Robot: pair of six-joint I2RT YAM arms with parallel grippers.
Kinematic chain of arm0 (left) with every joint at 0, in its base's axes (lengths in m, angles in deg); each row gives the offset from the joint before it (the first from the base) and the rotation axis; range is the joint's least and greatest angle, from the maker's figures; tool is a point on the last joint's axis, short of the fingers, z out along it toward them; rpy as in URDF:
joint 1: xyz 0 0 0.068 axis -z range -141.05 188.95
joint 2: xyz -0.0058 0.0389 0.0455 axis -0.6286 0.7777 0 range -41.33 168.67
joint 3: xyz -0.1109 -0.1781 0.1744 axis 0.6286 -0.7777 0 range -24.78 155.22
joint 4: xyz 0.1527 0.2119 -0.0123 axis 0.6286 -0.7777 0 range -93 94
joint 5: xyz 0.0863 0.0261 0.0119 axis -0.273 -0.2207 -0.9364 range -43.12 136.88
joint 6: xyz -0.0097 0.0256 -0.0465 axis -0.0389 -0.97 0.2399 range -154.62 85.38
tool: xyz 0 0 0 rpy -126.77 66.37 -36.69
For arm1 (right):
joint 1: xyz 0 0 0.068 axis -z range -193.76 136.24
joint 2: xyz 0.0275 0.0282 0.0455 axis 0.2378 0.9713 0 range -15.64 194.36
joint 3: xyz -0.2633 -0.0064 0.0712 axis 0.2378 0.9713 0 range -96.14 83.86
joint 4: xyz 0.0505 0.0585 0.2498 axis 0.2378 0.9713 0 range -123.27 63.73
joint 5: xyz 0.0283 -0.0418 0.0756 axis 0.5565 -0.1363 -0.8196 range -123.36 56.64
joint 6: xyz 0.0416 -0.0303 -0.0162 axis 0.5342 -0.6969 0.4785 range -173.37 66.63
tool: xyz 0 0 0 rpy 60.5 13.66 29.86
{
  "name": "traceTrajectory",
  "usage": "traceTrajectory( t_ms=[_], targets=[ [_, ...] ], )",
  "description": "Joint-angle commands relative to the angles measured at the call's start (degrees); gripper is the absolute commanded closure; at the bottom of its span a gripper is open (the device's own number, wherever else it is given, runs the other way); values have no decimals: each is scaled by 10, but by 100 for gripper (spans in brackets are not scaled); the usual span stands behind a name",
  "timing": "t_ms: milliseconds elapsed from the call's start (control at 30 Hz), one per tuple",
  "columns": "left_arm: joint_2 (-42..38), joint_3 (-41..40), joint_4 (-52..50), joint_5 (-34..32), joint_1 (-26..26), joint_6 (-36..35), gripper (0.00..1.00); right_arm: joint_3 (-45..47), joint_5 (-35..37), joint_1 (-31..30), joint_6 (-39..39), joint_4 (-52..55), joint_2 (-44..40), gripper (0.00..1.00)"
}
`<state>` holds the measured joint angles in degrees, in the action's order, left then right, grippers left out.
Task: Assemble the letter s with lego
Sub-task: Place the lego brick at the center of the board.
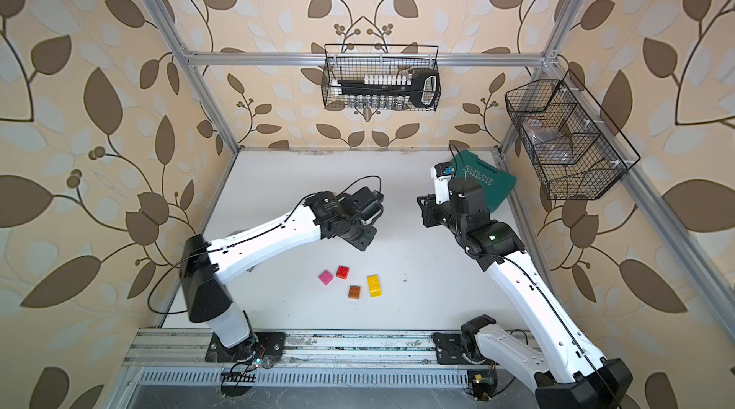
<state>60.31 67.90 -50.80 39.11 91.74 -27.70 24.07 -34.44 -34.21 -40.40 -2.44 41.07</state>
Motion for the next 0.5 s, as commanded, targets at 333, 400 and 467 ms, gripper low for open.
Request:
traceTrajectory(
  t_ms=[333,400,467],
  targets=[
    [184,86,-16,113,-90,-420,100,64,-54,3,-15,-39,-16,75],
    [197,86,-14,116,-90,-438,97,68,-57,3,-16,-40,-15,72],
    [212,89,-18,107,-90,-453,93,68,-59,3,-16,-40,-11,67]
  ],
)
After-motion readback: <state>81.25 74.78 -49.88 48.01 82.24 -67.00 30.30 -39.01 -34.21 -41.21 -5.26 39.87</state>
